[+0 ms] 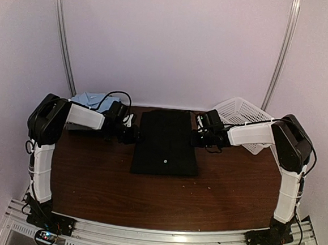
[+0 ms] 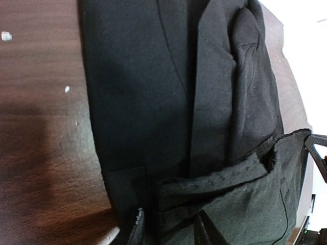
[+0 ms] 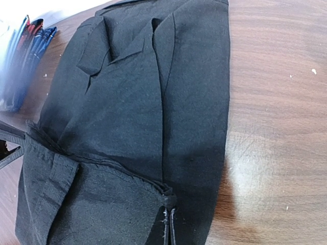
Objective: Fold and stack the long sleeve shirts
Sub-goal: Smooth out the 2/3-rectangle-folded shirt at the center of the board.
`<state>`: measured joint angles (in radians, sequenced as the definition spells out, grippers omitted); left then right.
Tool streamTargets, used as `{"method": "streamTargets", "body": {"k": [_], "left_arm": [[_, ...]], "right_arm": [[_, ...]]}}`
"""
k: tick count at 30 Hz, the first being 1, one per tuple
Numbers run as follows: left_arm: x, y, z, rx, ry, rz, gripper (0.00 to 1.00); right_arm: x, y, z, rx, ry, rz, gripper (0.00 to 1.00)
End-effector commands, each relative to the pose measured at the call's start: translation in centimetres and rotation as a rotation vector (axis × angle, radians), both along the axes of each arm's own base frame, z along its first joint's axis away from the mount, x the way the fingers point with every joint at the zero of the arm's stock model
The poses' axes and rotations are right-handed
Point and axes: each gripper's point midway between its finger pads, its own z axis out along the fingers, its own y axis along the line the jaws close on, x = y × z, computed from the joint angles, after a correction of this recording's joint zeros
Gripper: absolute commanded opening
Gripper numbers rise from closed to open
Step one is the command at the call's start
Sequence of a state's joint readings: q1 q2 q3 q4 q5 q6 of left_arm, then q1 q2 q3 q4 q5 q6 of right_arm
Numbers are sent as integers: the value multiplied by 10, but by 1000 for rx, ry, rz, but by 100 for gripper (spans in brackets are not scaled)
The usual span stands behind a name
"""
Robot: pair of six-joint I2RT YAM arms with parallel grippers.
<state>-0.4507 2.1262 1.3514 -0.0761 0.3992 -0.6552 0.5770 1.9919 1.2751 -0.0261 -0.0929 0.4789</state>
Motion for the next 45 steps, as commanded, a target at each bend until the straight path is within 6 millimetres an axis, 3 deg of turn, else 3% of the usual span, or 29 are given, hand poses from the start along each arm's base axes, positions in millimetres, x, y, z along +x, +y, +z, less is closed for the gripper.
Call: {"method": "streamTargets", "body": {"k": [1, 7, 17, 27, 29, 32, 35, 40, 45], "left_arm": [[0, -4, -6, -37, 6, -15, 28], [-5, -6, 2, -72, 15, -10, 0], [-6, 12, 30, -45, -66, 66, 0], [-8, 14, 7, 5, -9, 64, 0], [-7, 16, 4, 22, 1, 65, 10], [-5, 19, 6, 53, 2, 71, 27], [-2, 23, 16, 84, -16, 79, 35], [-3, 35, 43, 120, -65, 107, 39], [-14, 32, 69, 88, -96, 92, 38]], "right_arm": [[3, -6, 7, 15, -21, -27, 0], [5, -7, 14, 29, -47, -35, 0], [3, -22, 20, 29, -87, -95, 0], [7, -15, 6, 17, -51, -58, 0], [7, -15, 4, 5, -38, -50, 2], [7, -17, 10, -16, -35, -55, 21], [5, -26, 21, -51, -40, -77, 26], [-5, -35, 42, -109, -67, -92, 30], [-36, 2, 50, -91, -67, 10, 27]]}}
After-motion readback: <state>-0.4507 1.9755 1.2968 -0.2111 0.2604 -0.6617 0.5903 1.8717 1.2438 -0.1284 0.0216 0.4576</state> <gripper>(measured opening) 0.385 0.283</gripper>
